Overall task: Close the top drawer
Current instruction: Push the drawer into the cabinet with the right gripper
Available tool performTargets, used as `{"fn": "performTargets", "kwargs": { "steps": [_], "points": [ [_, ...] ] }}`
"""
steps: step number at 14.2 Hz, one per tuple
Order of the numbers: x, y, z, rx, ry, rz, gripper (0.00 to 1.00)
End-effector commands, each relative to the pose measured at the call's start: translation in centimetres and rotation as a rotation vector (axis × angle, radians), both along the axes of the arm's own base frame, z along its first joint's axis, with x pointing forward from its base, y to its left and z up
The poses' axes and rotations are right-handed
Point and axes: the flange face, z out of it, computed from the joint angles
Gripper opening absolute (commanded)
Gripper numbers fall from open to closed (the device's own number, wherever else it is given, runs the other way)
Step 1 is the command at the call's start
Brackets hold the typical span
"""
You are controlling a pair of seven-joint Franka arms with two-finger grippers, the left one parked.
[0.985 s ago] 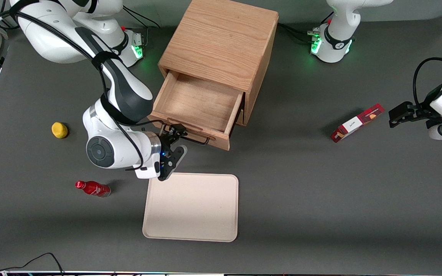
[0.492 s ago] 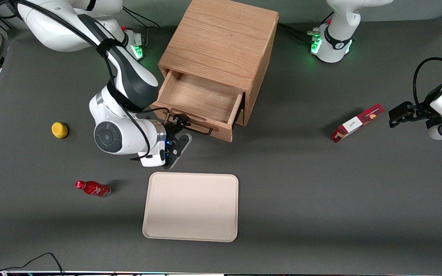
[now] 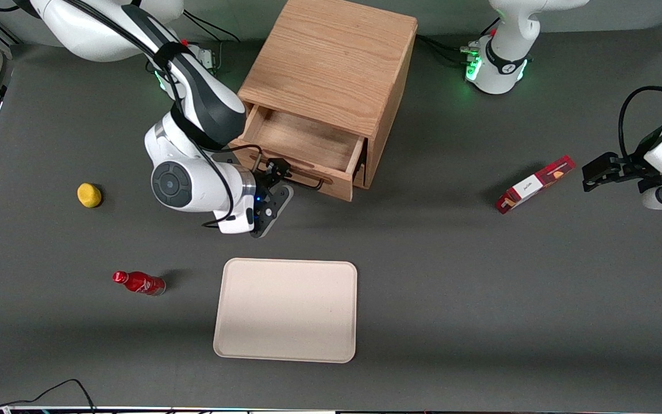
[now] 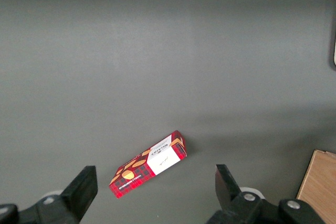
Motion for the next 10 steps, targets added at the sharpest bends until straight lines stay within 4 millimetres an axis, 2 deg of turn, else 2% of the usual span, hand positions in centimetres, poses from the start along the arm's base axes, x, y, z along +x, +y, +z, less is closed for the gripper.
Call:
{"fn": "performTargets", "kwargs": {
  "steps": [1, 5, 7, 10],
  "points": [
    [-2.6, 0.5, 0.8, 0.004, 0.010, -0.018, 1.00],
    [-3.8, 0.6, 1.4, 0.005, 0.016, -0.023, 1.00],
    [-5.1, 1.5, 1.7, 0.000, 0.020, -0.012, 1.00],
    [-5.8, 1.7, 1.8, 0.005, 0.028, -0.017, 1.00]
  ]
}}
